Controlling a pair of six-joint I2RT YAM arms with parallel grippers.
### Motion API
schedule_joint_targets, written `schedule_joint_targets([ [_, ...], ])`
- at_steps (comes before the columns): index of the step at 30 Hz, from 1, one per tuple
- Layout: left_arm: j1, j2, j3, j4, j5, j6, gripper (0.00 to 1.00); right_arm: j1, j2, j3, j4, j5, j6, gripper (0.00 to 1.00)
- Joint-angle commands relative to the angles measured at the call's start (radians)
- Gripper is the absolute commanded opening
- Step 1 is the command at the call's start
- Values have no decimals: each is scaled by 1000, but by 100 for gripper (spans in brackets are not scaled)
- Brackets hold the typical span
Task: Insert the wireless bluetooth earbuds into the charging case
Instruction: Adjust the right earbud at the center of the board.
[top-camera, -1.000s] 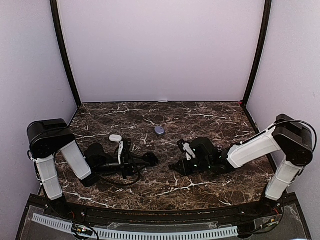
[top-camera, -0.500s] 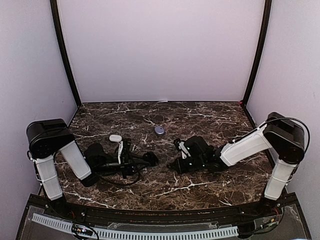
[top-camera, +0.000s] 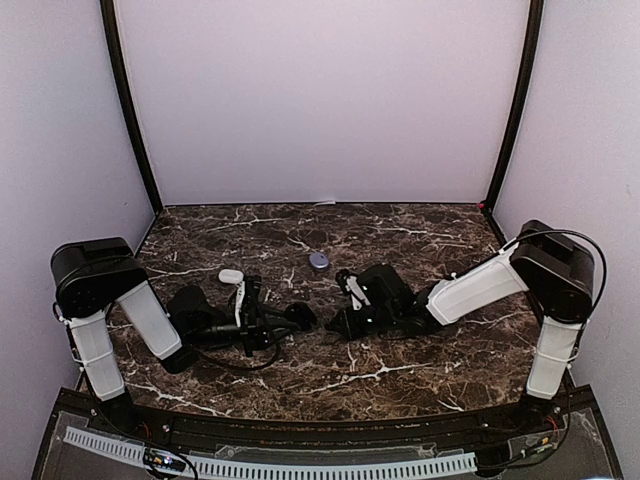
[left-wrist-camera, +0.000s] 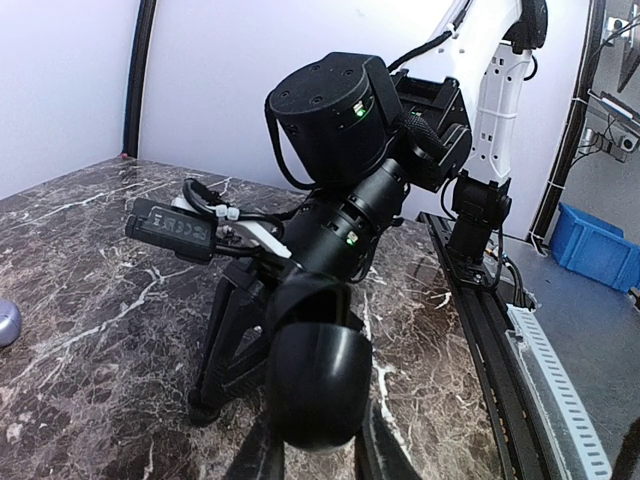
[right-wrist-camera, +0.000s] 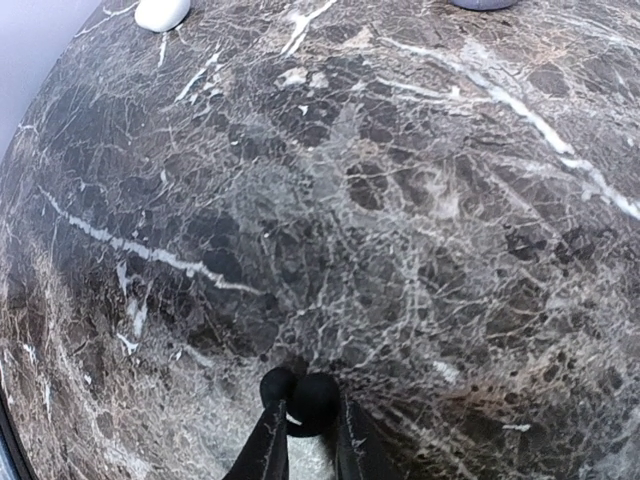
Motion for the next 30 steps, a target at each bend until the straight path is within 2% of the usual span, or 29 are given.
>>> schedule_joint_targets([
  [1,5,-46,-15,63,4,18,20,-15,22,32,13,-23,-14,18],
  [16,5,-51,-16,55,1,23,20,-26,55,79,-13,-62,-48,21],
  [23,5,-53,-17,54,-3,25,20,-22,47,70,-48,-34,-79,27],
  [30,5,-61,-26,60,-25,28,20,14,84,122,-147,49,-117,28],
])
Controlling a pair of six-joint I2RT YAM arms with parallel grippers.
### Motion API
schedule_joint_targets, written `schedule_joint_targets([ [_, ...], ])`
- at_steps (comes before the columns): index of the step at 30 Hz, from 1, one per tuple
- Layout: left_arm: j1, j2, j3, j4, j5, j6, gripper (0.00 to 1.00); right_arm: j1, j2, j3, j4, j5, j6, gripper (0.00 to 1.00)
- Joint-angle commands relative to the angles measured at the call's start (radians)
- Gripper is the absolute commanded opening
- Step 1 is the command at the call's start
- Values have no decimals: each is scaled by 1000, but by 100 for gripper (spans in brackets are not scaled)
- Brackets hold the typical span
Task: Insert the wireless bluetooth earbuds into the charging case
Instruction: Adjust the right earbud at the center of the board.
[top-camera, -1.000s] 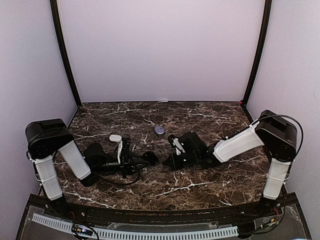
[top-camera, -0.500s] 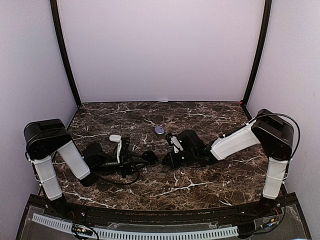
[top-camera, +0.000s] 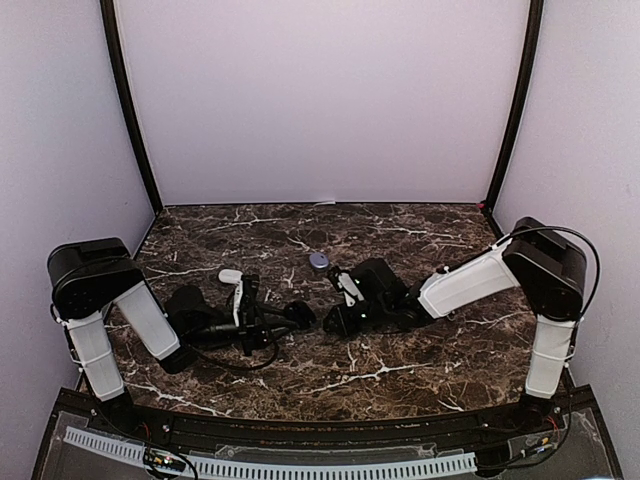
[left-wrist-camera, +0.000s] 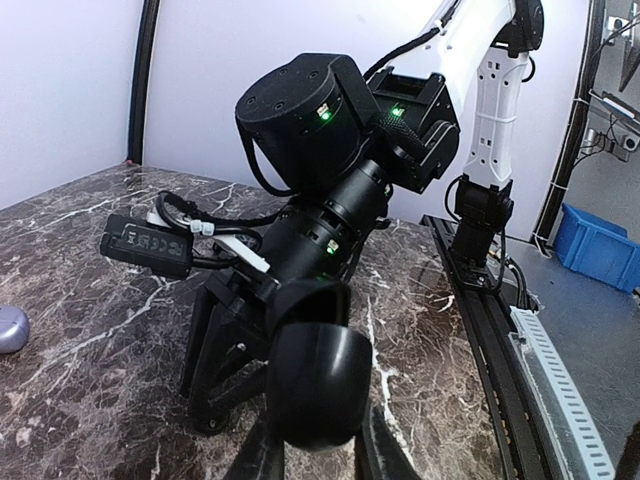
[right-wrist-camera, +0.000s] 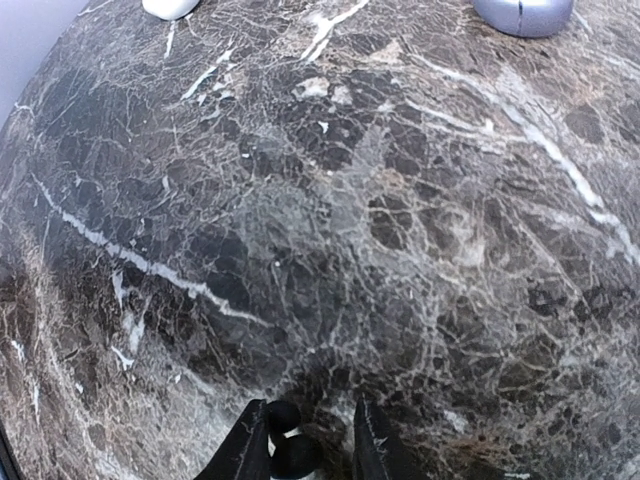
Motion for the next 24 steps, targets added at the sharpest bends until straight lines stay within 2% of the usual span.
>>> schedule_joint_targets([
  [1,5,-44,-20,62,-17,18,20,29,39,39,-95,84,-45,27],
  [9,7,-49,-19,54,-15,17,20,40,-57,-44,-118,135,-59,21],
  [13,7,-49,-18,55,-11,15,20,37,-144,-94,-116,89,-77,17],
  [18,6,-51,-17,54,-5,14,20,31,-261,-164,-123,29,-82,15],
  [24,7,-55,-17,53,-3,12,20,19,-387,-223,-178,34,-83,17],
])
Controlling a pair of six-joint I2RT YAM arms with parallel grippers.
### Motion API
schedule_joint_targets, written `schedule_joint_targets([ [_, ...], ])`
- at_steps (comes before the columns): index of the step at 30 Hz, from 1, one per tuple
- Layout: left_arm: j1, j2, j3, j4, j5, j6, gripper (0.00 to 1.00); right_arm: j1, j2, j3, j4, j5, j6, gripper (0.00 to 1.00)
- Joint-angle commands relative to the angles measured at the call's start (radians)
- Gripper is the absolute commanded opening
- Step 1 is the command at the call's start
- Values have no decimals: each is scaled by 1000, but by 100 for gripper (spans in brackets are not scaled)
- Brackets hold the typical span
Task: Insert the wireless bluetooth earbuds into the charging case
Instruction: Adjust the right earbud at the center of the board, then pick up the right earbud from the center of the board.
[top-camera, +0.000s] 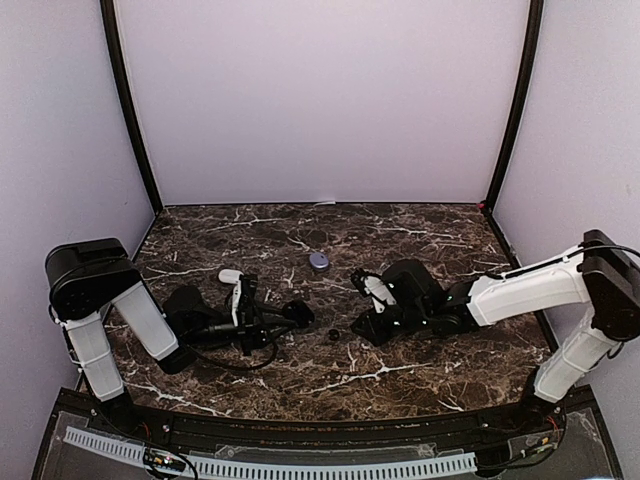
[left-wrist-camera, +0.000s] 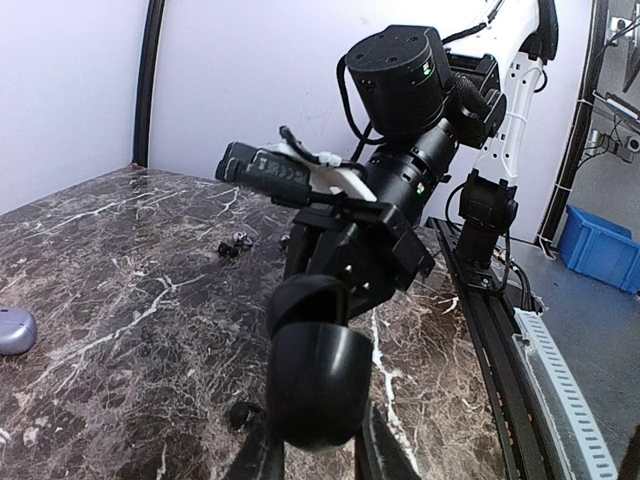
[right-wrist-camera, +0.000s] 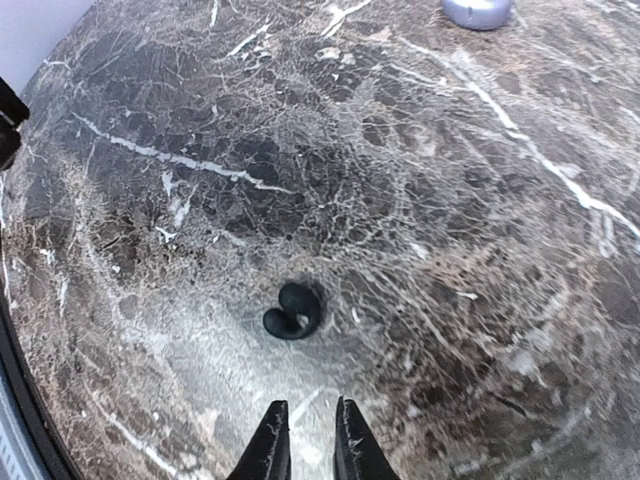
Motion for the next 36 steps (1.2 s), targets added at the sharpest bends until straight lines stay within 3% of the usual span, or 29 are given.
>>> schedule_joint_targets([
  [1,6,-41,-7,54,12,5,20,-10,-80,-42,-33,-5,-19,20],
  [5,6,-42,-7,54,11,3,20,-10,-54,-29,-26,-9,-21,26],
  [17,7,-49,-13,56,6,7,20,-10,151,63,88,-46,109,27],
  [26,7,-51,-17,62,-9,5,20,-9,196,89,63,-26,230,28],
  [36,7,-48,-18,62,-13,5,20,-8,211,102,33,0,238,27],
])
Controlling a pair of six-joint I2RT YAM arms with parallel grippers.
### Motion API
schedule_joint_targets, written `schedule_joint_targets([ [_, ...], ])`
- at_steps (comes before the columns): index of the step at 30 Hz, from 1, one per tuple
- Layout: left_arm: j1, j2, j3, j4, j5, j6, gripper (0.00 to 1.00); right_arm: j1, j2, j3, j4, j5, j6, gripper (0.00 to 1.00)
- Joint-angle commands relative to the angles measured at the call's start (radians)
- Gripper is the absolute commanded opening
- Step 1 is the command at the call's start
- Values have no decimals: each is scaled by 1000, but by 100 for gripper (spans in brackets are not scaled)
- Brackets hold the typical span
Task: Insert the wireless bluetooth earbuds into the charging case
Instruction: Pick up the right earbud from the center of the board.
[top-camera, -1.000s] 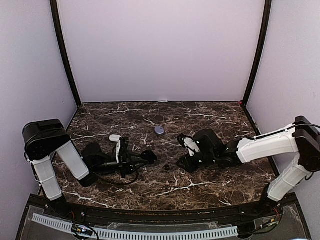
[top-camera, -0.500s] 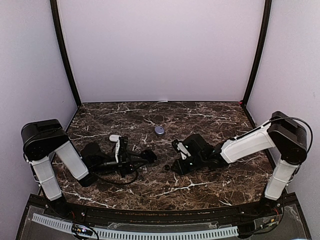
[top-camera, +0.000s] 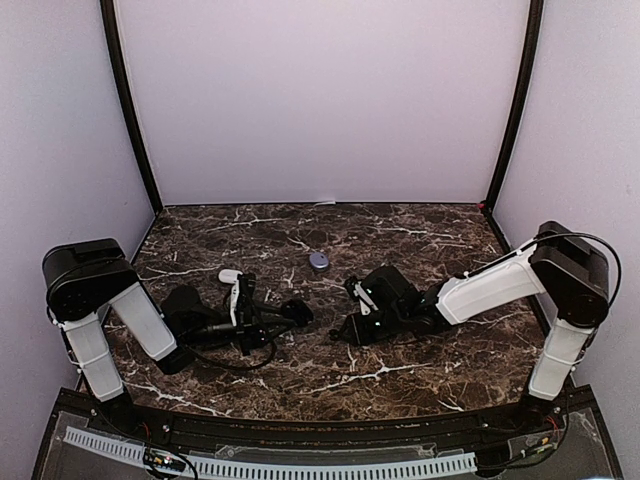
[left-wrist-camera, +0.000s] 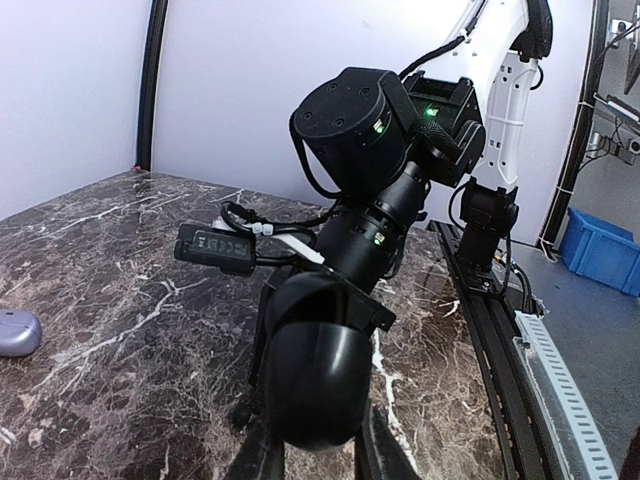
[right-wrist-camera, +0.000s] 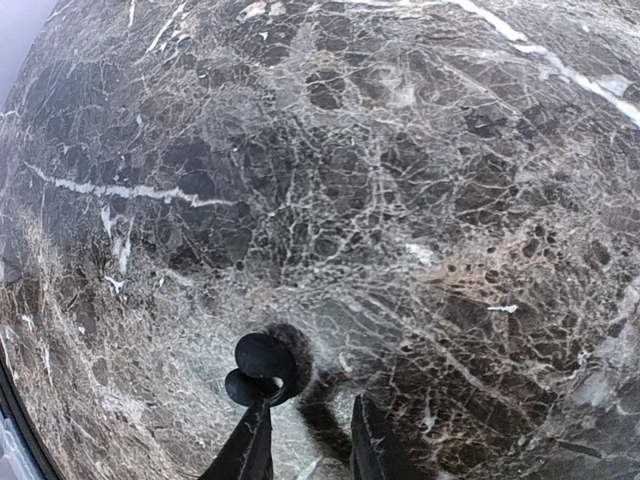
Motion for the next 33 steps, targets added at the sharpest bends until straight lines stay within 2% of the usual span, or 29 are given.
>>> schedule_joint_targets([
  [1,7,-30,-8,62,-1,5,20,-4,23,25,-8,15,9,27],
  [26,7,-29,-6,59,5,7,20,7,62,69,-14,6,-17,24],
  [33,7,-30,-6,59,5,7,20,13,72,69,7,-41,-22,24],
])
